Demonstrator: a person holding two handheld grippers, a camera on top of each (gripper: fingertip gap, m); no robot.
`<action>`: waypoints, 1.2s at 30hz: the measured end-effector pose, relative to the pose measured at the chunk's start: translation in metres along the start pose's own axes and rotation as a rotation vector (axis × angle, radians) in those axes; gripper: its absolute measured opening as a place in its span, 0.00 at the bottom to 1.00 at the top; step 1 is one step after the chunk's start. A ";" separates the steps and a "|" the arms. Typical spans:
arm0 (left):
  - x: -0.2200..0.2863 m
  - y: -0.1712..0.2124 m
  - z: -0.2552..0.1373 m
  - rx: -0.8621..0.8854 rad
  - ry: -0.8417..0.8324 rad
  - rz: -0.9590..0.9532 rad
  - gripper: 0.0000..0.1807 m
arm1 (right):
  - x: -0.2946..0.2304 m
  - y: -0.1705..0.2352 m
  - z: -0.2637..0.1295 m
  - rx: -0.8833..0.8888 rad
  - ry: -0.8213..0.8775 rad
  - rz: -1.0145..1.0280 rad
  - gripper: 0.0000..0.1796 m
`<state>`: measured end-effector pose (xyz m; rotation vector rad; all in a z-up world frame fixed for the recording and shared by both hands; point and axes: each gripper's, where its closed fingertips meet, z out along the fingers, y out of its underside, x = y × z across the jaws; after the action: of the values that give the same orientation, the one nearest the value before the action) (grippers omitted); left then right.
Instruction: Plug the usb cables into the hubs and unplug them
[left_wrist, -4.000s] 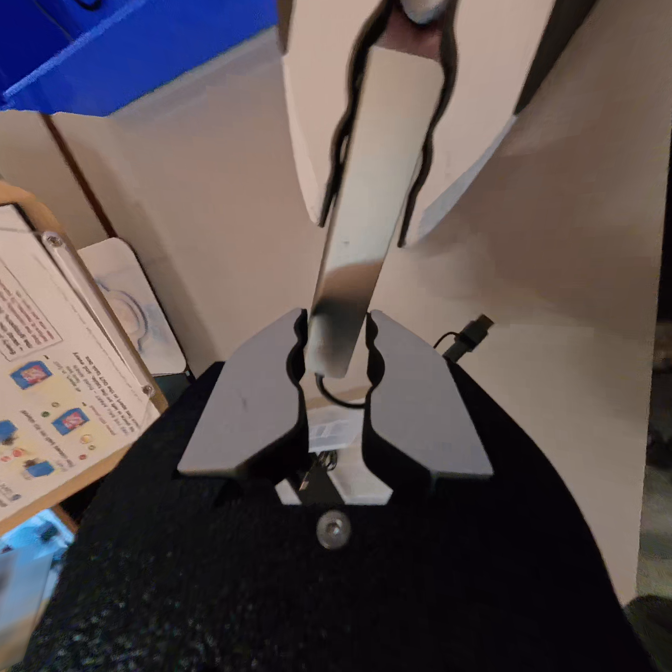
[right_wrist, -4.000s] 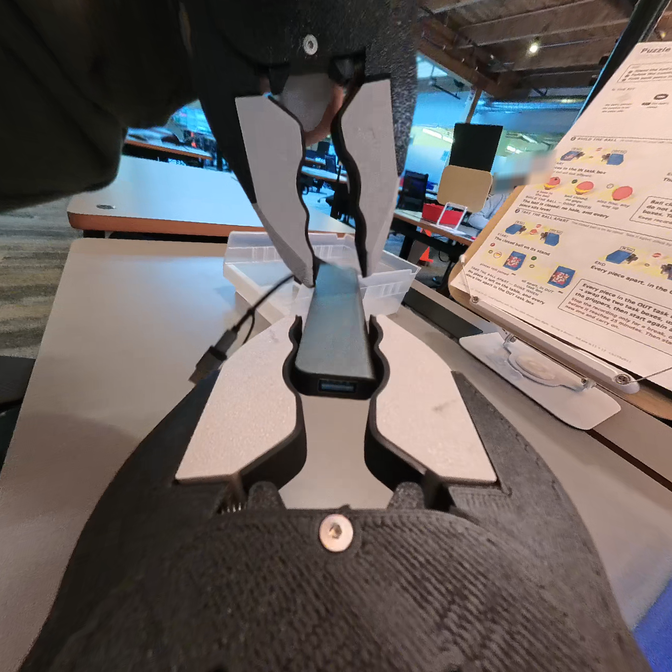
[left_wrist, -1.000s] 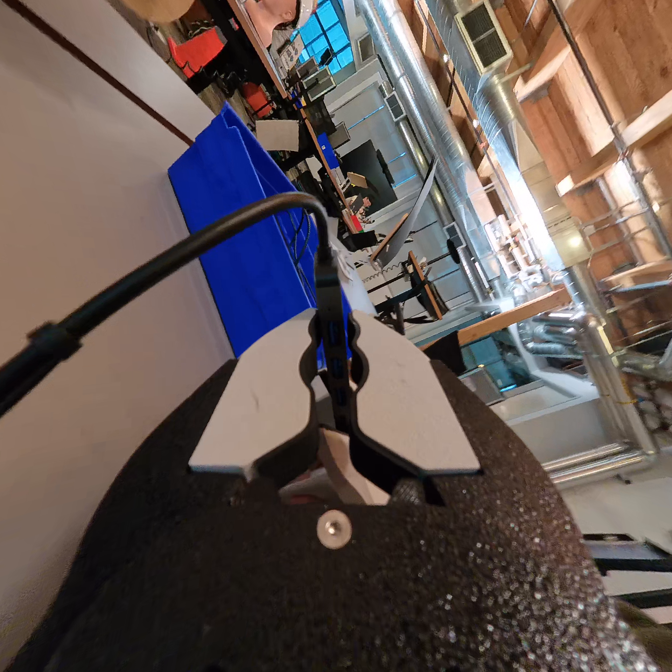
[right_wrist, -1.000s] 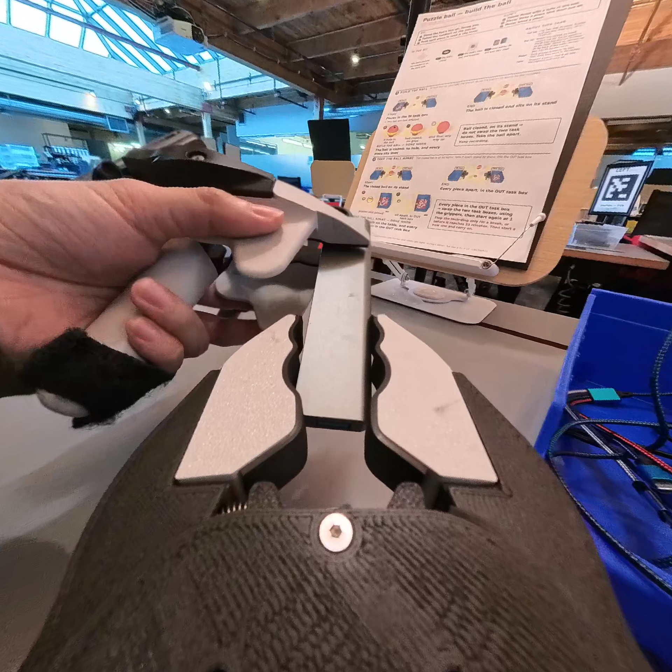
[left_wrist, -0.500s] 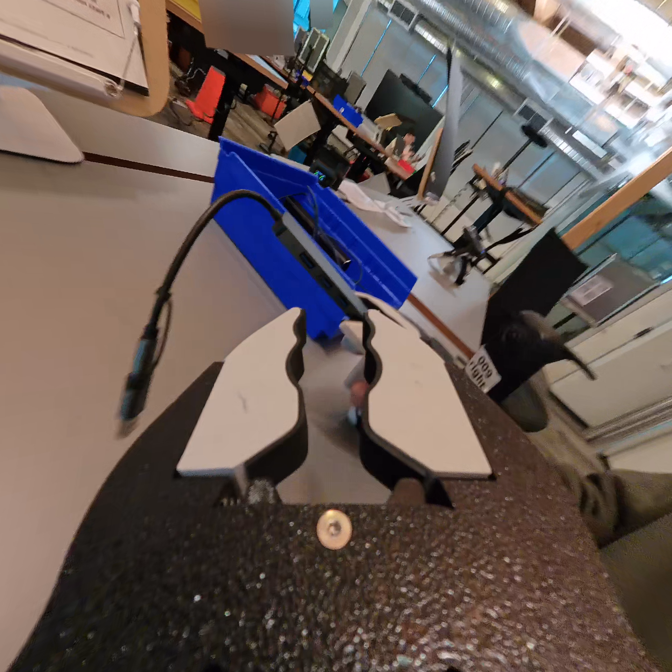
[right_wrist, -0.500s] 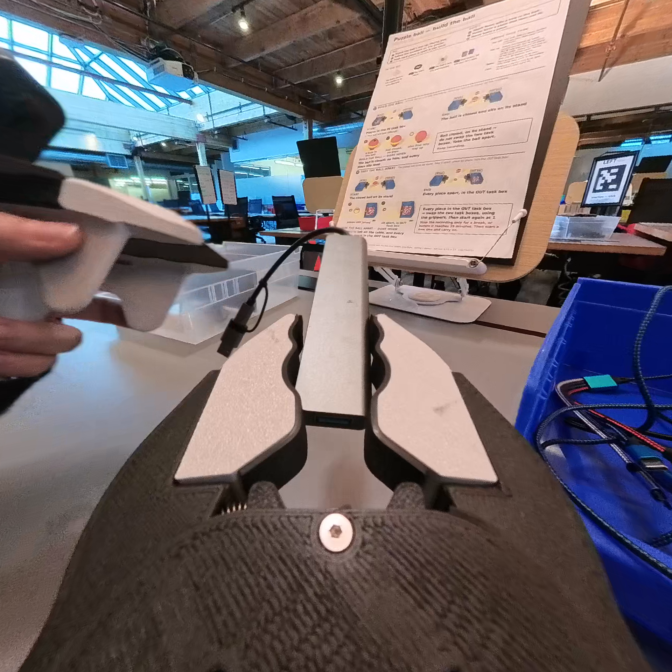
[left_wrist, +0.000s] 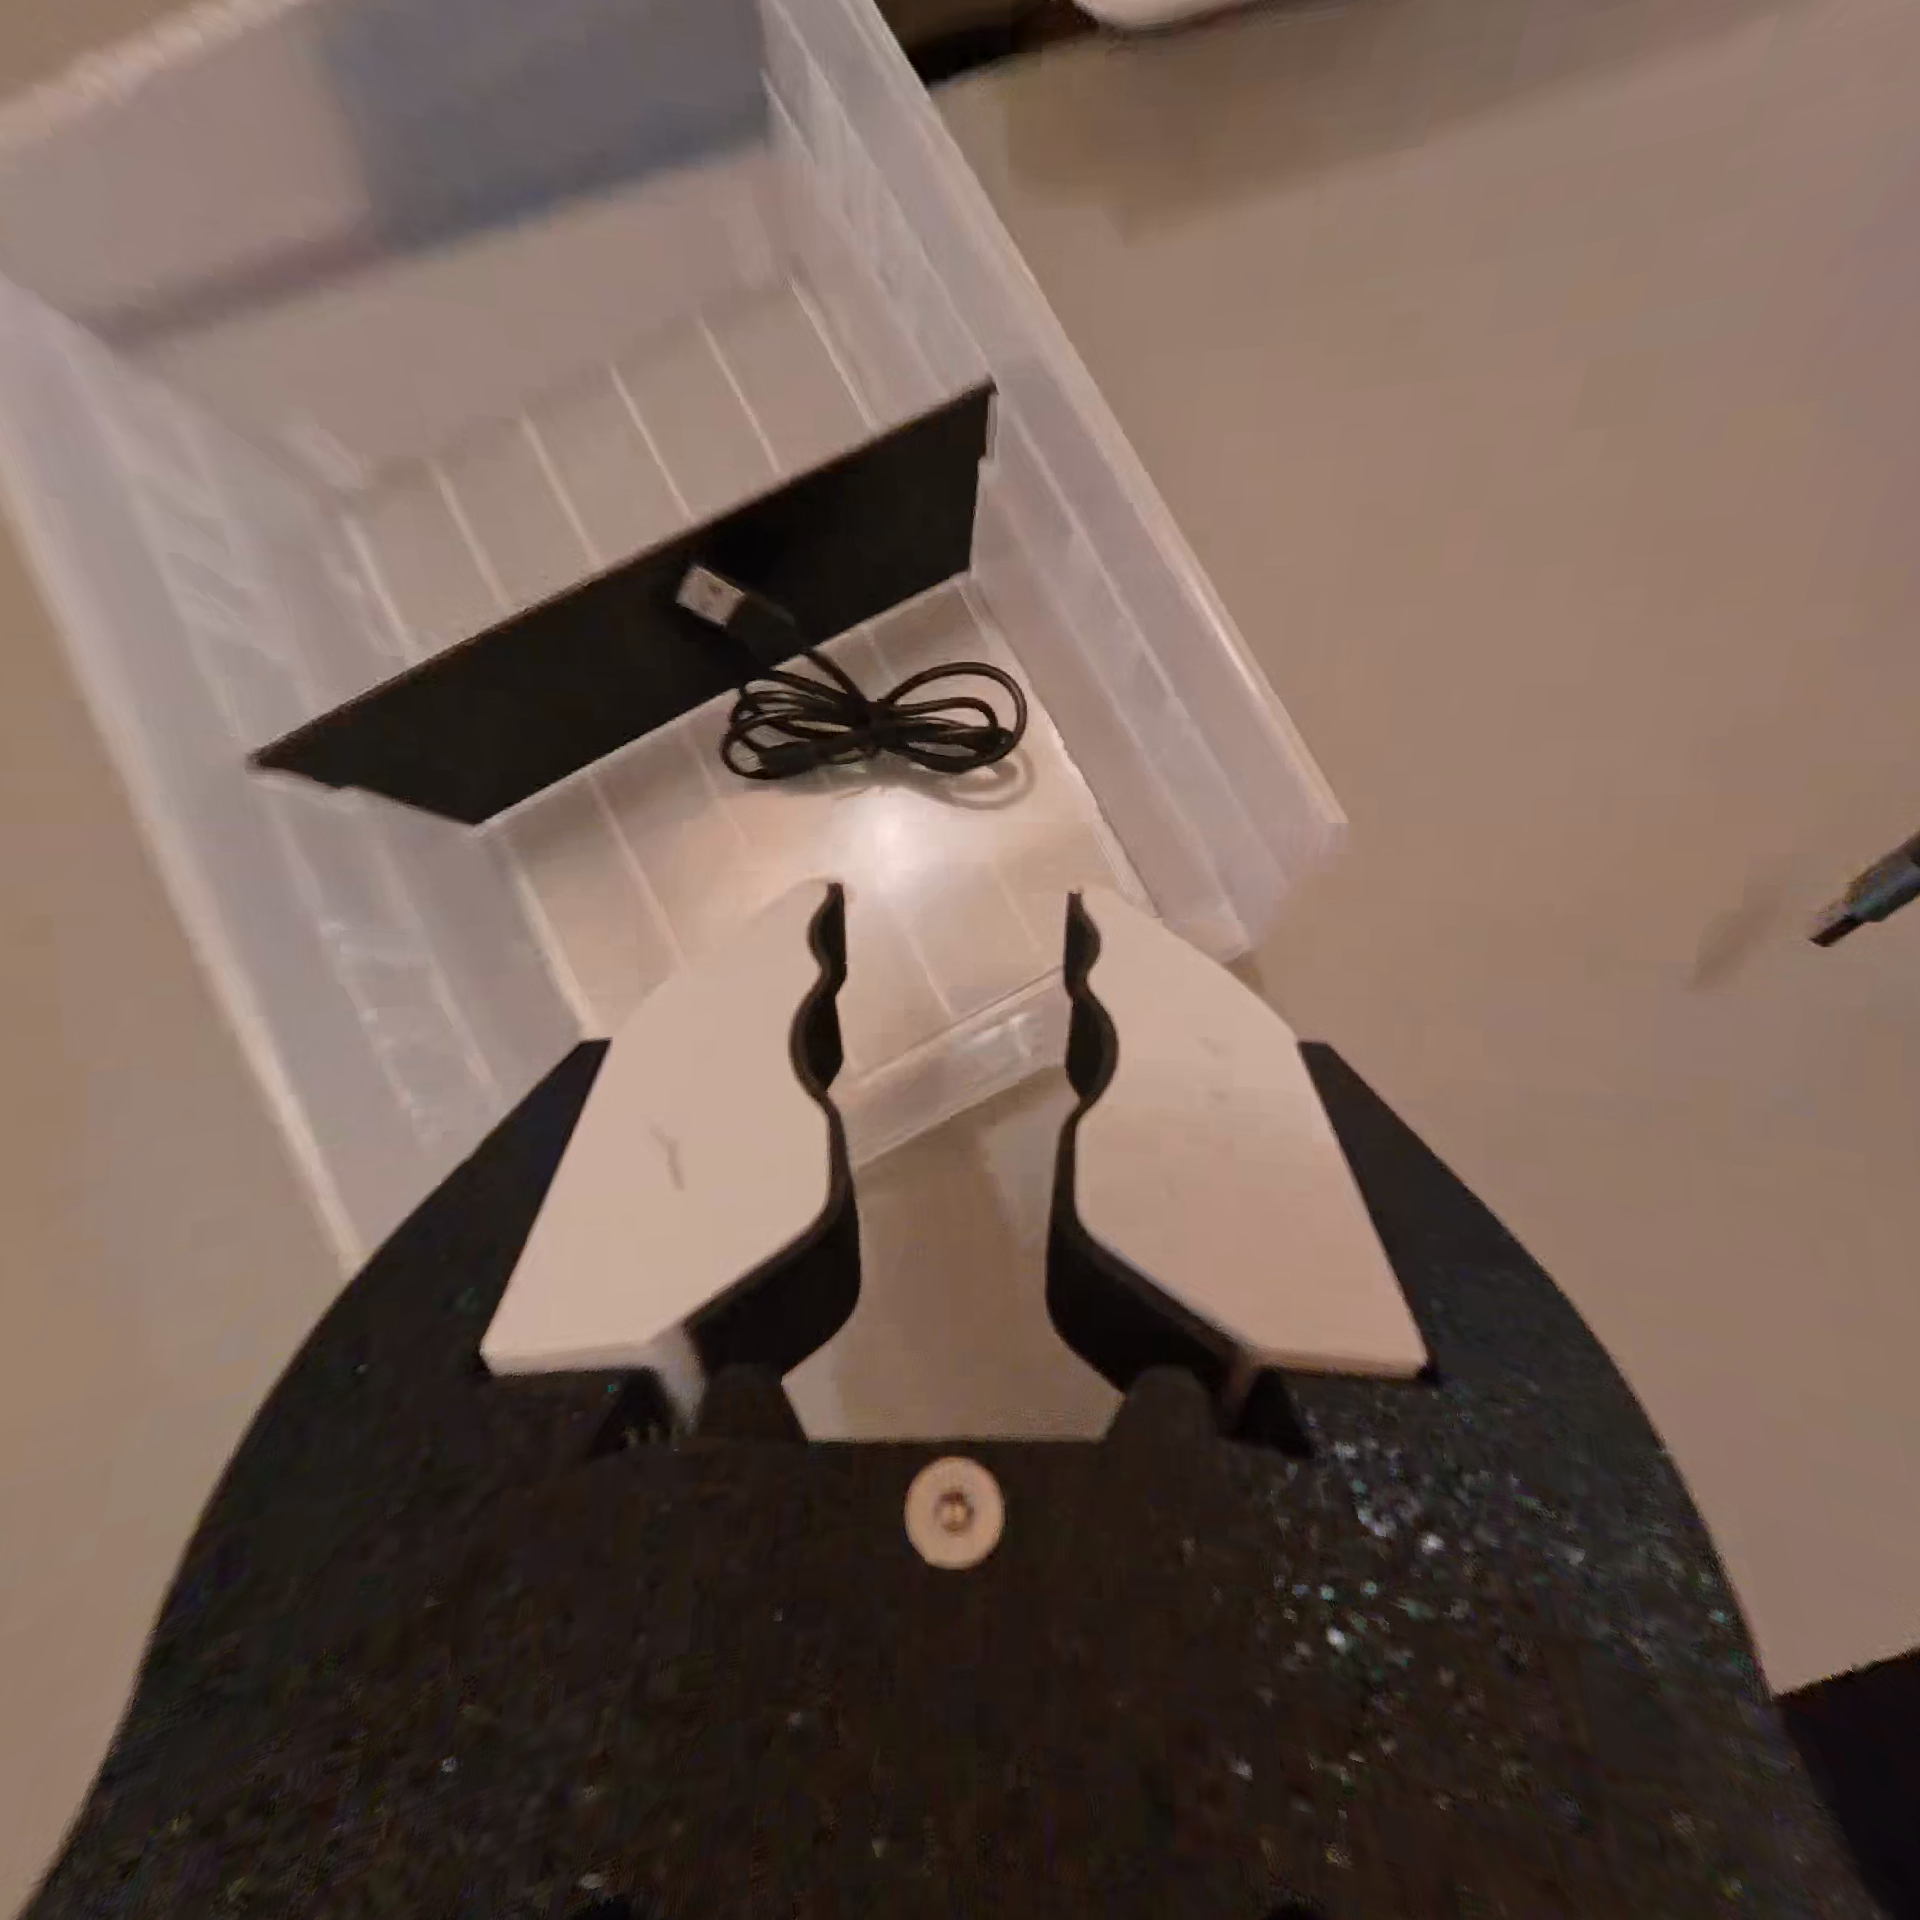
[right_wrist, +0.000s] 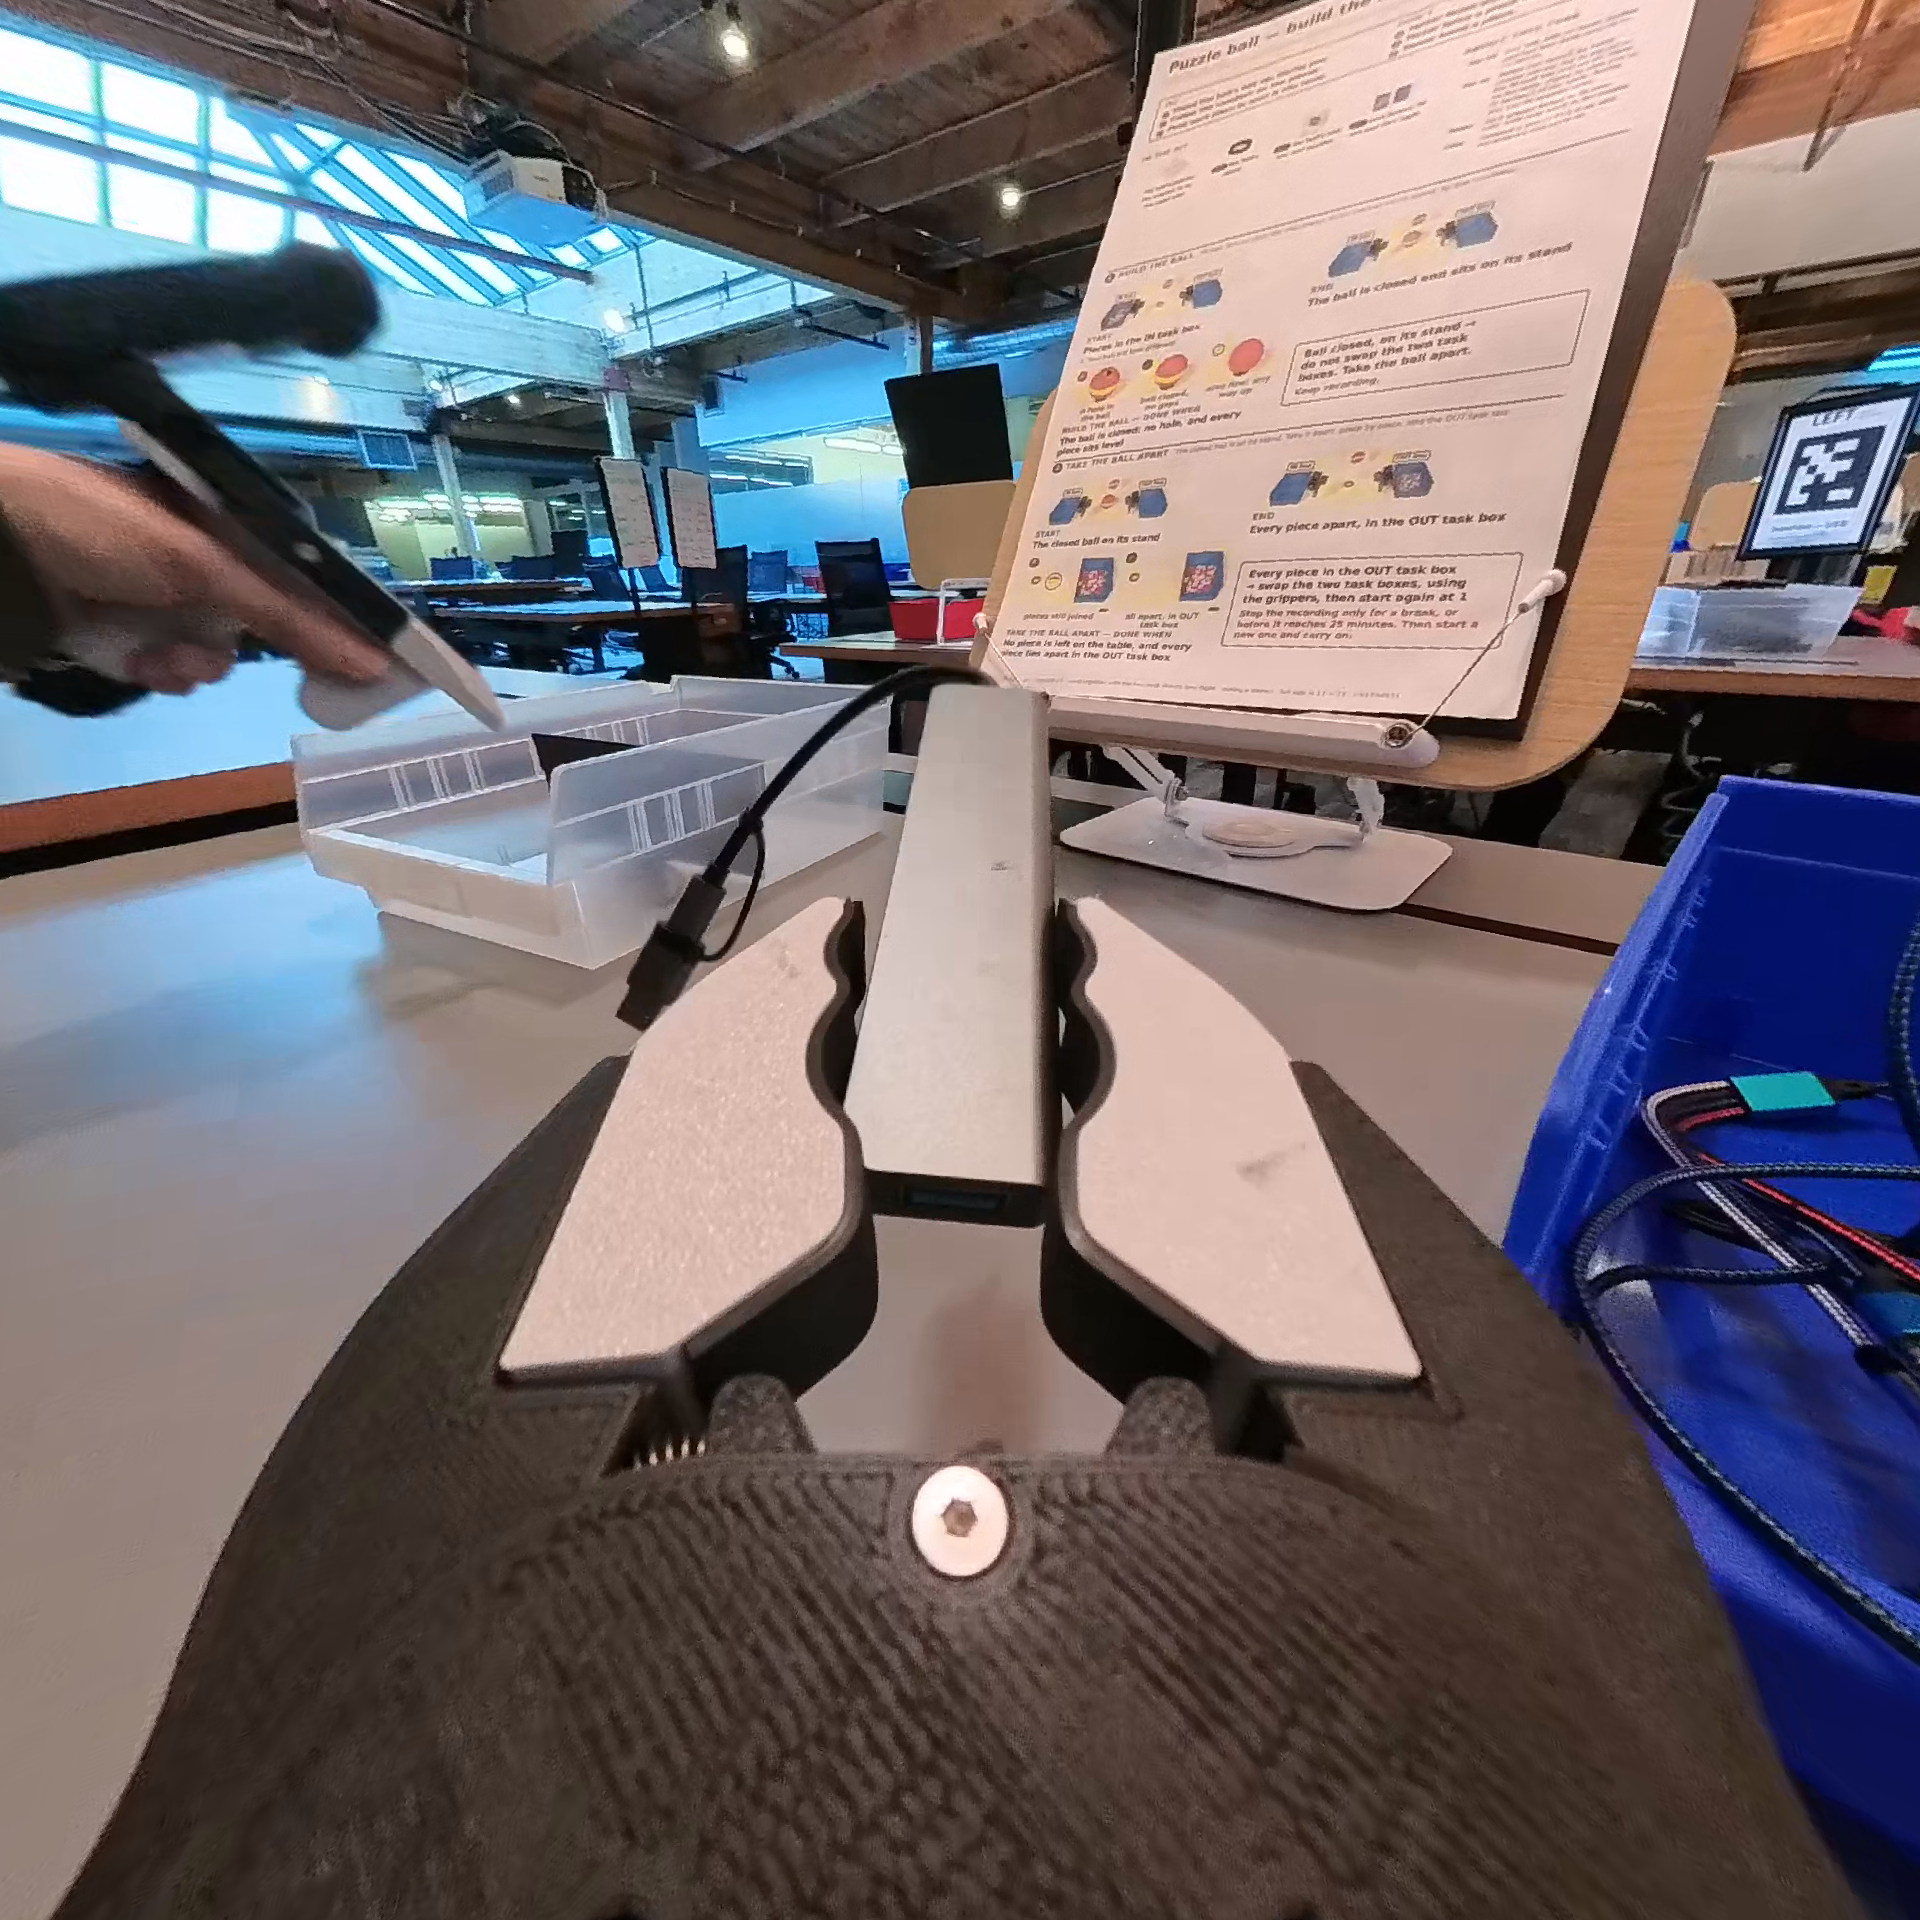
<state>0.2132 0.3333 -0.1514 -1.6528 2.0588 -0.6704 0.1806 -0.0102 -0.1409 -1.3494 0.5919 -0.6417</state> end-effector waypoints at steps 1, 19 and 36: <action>0.000 -0.002 0.014 -0.032 0.028 0.065 0.21 | -0.001 0.001 0.000 -0.004 -0.005 0.000 0.20; -0.031 0.007 0.114 -0.211 -0.095 0.990 0.04 | -0.004 0.003 0.002 -0.021 -0.036 0.004 0.20; 0.199 0.029 -0.062 0.832 0.084 0.932 0.02 | 0.006 -0.004 -0.003 0.036 -0.023 0.065 0.20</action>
<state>0.1125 0.1502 -0.1232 -0.1673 1.8889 -1.0170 0.1826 -0.0168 -0.1372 -1.2969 0.6009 -0.5813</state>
